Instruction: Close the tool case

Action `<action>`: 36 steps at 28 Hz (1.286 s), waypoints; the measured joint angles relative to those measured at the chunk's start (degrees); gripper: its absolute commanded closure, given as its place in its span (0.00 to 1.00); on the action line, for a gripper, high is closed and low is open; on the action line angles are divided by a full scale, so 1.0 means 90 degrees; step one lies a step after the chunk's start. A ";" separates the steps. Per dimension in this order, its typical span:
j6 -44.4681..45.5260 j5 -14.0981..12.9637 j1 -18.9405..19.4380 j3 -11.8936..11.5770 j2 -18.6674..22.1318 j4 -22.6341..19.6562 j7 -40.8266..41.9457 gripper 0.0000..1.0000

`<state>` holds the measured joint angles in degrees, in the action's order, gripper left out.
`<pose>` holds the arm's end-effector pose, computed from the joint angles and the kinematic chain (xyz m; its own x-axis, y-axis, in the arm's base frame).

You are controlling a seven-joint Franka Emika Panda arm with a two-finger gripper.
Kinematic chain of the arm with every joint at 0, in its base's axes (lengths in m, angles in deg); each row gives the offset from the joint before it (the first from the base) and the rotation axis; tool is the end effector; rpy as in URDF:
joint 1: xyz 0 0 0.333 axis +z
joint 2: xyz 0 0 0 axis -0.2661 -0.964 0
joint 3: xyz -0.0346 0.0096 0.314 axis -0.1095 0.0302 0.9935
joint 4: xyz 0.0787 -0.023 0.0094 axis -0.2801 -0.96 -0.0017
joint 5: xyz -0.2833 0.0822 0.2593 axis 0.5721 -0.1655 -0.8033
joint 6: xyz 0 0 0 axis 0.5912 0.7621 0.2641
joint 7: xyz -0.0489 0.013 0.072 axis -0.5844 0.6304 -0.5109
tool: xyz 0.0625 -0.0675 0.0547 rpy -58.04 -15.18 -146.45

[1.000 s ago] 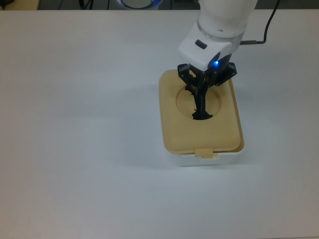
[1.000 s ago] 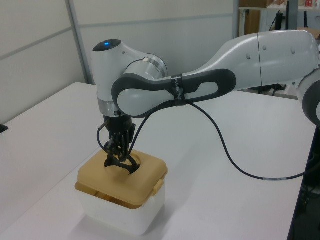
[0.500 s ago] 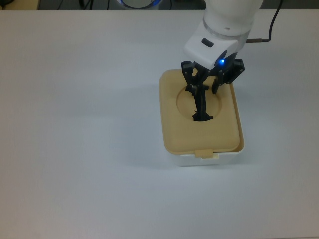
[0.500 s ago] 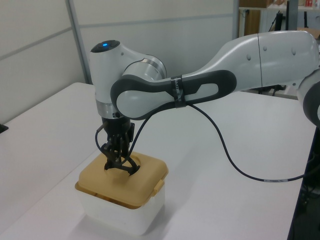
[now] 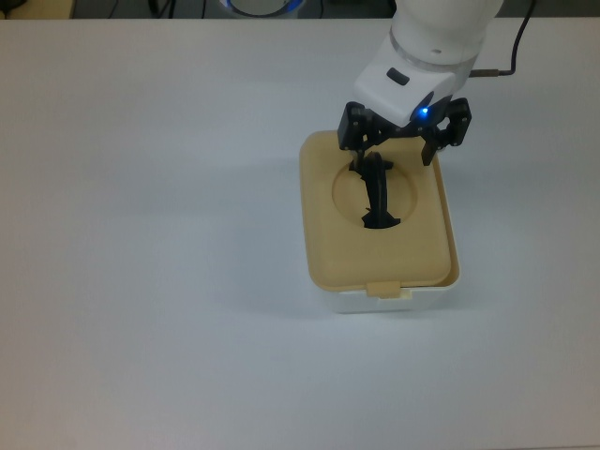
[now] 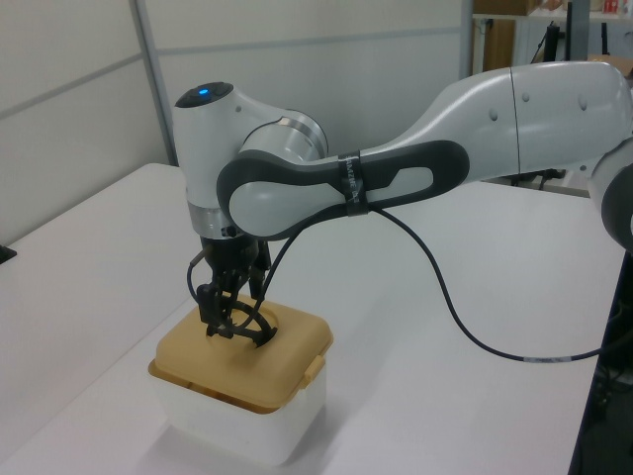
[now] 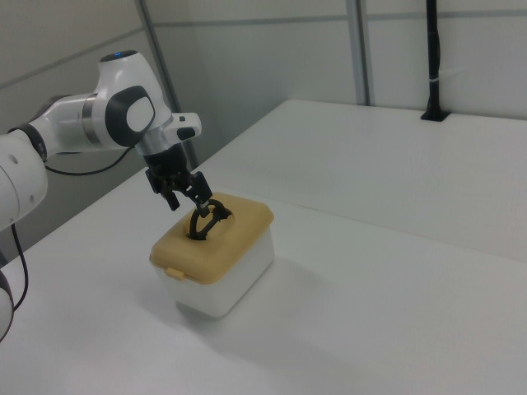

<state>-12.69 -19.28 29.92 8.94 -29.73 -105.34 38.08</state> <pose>0.6427 0.2366 0.5150 0.9909 0.1184 0.0638 0.1155 -0.9922 0.0472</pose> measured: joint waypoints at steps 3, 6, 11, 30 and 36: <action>0.0196 0.0012 -0.0010 -0.0017 0.0077 0.0048 0.0012 0.00; 0.0449 0.0014 -0.0023 -0.0039 0.0211 0.0082 0.0137 0.00; 0.1114 0.0014 -0.0146 -0.0078 0.0570 0.0109 0.0521 0.00; 0.1768 -0.0002 -0.1357 -0.0096 0.1472 -0.0349 0.1810 0.00; 0.1945 -0.0197 -0.1839 -0.0100 0.1802 -0.0536 0.2328 0.00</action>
<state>4.81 -21.06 13.37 8.05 -13.51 -110.17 59.03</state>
